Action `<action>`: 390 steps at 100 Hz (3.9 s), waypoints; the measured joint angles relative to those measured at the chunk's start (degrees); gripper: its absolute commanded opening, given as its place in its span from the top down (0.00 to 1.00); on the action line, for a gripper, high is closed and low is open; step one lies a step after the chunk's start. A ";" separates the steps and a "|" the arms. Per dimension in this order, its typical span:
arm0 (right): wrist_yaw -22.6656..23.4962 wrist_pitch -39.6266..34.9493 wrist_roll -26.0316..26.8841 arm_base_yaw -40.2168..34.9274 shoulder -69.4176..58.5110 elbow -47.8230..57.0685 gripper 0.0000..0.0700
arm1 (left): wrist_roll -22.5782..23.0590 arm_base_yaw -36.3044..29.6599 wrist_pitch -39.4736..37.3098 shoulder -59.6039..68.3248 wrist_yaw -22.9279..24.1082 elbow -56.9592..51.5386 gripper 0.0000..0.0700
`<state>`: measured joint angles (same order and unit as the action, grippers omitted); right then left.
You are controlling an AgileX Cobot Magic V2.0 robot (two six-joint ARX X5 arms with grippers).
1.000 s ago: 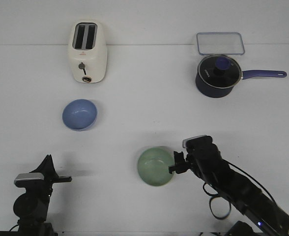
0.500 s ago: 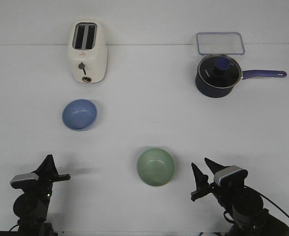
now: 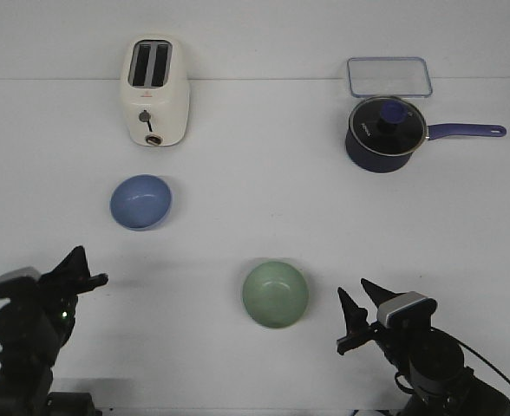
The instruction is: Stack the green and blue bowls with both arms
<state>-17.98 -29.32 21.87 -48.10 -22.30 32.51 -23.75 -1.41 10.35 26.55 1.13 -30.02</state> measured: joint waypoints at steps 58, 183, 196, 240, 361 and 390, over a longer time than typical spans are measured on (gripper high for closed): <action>-0.02 0.44 0.00 0.00 0.00 0.00 0.52 | 11.23 -0.15 14.45 63.52 -2.51 -38.14 0.38; -1.73 1.29 -0.44 0.00 0.00 0.00 0.52 | 10.43 -22.95 18.25 49.09 -14.01 -37.11 0.99; -1.75 1.29 -0.46 0.00 0.00 0.00 0.52 | 7.74 -32.35 14.14 51.21 -13.33 -35.04 0.99; -1.75 1.29 -0.61 0.00 0.00 0.00 0.52 | 5.33 -42.38 12.22 59.98 -8.26 -35.04 0.59; -1.70 -1.36 -1.95 0.00 0.00 0.00 0.99 | 4.07 -35.93 9.51 5.95 7.93 -4.44 0.98; -1.57 -1.22 -1.95 0.00 0.11 0.00 0.99 | 4.66 -35.93 9.49 3.04 7.89 -4.44 0.98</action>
<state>-19.55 -30.55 19.92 -48.10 -22.20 32.51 -19.09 -37.34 19.84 29.58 9.02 -34.46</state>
